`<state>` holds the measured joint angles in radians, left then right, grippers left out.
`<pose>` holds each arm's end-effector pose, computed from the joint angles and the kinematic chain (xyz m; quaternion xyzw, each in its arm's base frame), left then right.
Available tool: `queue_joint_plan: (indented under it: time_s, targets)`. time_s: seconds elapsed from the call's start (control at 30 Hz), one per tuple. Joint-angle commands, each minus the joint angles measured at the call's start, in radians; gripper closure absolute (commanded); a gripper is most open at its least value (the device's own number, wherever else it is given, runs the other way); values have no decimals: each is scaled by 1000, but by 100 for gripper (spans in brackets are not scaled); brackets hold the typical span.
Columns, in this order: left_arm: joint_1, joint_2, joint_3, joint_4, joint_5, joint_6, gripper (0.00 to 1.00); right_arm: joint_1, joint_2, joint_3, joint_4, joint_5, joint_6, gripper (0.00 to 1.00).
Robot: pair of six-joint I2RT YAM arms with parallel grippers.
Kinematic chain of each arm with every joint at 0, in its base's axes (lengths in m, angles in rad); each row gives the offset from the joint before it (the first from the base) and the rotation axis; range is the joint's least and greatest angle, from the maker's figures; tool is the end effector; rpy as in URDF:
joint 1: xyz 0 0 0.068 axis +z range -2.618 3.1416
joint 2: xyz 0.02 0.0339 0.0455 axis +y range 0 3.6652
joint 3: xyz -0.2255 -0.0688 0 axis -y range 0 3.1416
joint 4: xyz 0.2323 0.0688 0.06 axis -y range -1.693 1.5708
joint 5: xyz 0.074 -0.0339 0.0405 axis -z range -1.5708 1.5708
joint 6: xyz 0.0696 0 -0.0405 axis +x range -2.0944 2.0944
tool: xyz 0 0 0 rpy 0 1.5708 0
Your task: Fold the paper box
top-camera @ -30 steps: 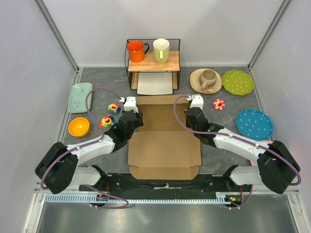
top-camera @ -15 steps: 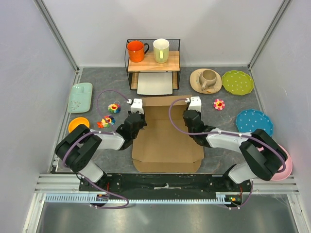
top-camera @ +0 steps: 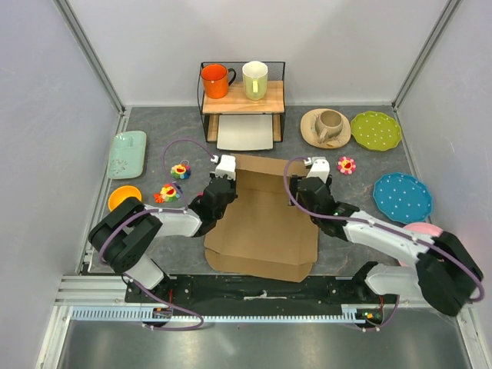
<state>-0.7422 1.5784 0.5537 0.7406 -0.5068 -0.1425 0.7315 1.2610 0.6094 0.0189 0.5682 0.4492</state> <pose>0.2609 -0.1935 0.1338 0.0851 0.7844 -0.0673 0.6107 0.2329 0.1587 0.1566 0.0050 0.8656 0.0338 0.4996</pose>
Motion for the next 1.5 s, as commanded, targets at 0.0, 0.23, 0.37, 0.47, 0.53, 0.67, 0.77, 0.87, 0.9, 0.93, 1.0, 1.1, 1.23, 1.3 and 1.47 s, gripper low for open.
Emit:
queue_joint_plan:
  time_s: [0.0, 0.23, 0.37, 0.47, 0.53, 0.67, 0.77, 0.87, 0.9, 0.93, 1.0, 1.1, 1.23, 1.3, 1.47]
  targets:
    - [-6, 8, 34, -15, -90, 15, 97, 8, -161, 16, -140, -100, 43, 18]
    - [-13, 19, 51, -109, -160, -121, 98, 16, -308, 70, -342, -221, 31, 16]
    - [-19, 28, 49, -118, -165, -158, 98, 17, -483, 79, -353, -217, 92, 14]
    - [-19, 35, 43, -118, -167, -172, 98, 8, -511, 113, -336, -203, 164, 11]
    - [-19, 42, 40, -118, -167, -178, 98, -33, -462, 183, -361, -263, 219, 11]
    - [-20, 35, 15, -116, -162, -203, 98, -98, -419, 219, -286, -307, 267, 10]
    - [-19, 31, -1, -116, -154, -219, 98, -190, -321, 254, -241, -395, 237, 9]
    - [-19, 26, -11, -127, -148, -232, 98, -273, -220, 274, -206, -462, 218, 8]
    - [-20, 19, -15, -129, -148, -235, 98, -294, -201, 267, -165, -476, 214, 9]
    - [-20, 17, -23, -130, -148, -236, 98, -297, -183, 266, -152, -487, 209, 9]
    - [-20, 11, -29, -130, -145, -238, 98, -299, -121, 277, -139, -478, 187, 9]
    - [-19, 5, -32, -132, -130, -229, 97, -308, -78, 260, -82, -461, 177, 10]
    - [-20, -9, -31, -132, -107, -198, 90, -311, -52, 248, -56, -482, 160, 15]
    - [-19, -15, -26, -139, -82, -189, 78, -311, -55, 218, -54, -478, 149, 17]
    - [-20, -90, -41, -141, 33, -152, 56, -317, -74, 119, -40, -461, 148, 24]
